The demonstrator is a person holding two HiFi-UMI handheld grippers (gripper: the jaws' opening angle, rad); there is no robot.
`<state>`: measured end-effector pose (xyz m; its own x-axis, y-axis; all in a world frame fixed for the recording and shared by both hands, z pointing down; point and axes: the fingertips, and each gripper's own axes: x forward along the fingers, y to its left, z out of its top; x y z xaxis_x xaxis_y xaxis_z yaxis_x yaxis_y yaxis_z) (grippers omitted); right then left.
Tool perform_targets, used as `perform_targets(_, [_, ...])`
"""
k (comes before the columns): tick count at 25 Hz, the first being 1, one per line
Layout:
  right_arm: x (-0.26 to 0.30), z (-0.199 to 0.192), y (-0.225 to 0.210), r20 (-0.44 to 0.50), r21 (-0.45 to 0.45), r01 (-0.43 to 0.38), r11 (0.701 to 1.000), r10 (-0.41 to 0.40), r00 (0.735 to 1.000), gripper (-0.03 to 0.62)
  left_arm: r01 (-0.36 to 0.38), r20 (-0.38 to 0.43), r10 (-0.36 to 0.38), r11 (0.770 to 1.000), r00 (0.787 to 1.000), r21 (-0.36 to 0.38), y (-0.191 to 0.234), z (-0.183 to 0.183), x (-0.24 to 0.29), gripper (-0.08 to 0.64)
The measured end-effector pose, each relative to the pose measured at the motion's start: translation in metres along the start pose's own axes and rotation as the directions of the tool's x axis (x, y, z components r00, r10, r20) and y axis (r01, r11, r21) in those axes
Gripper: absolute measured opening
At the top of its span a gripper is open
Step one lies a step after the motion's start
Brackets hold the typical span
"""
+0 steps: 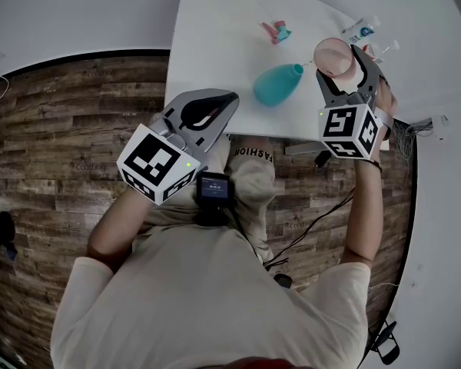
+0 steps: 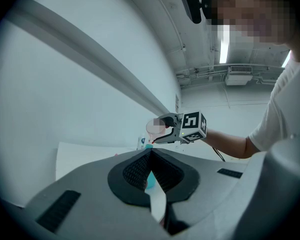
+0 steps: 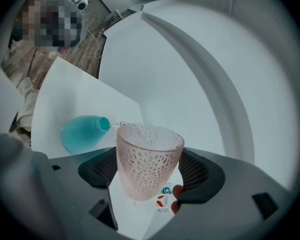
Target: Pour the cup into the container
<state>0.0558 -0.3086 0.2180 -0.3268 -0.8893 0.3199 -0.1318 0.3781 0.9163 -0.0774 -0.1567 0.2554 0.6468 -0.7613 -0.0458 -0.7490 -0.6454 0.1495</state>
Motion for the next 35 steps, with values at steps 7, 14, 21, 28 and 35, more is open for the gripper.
perform_targets(7, [-0.001,0.0034,-0.0018,0.007,-0.01,0.008,1.0,-0.007,1.0,0.38,-0.002,-0.001,0.002,1.0,1.0,0.0,0.0003,-0.0008,-0.0003,0.012])
perform_targets(14, [-0.0026,0.0055,-0.0036,0.008,-0.019,0.013,1.0,-0.013,1.0,0.38,-0.002,0.0,0.002,1.0,1.0,0.0,0.0003,0.0003,-0.001,0.011])
perform_targets(21, [-0.0038,0.0062,-0.0046,0.007,-0.029,0.022,0.999,-0.022,1.0,0.38,-0.003,0.0,0.003,1.0,1.0,0.0,0.0,0.0001,-0.0022,0.012])
perform_targets(28, [-0.0031,0.005,-0.0055,0.007,-0.037,0.027,0.999,-0.027,1.0,0.38,-0.003,-0.001,0.003,1.0,1.0,0.0,-0.0001,0.0,-0.0006,0.012])
perform_targets(35, [-0.0043,0.0061,-0.0069,0.009,-0.047,0.038,0.998,-0.038,0.999,0.38,-0.002,-0.002,0.002,1.0,1.0,0.0,-0.0001,-0.0009,-0.0012,0.012])
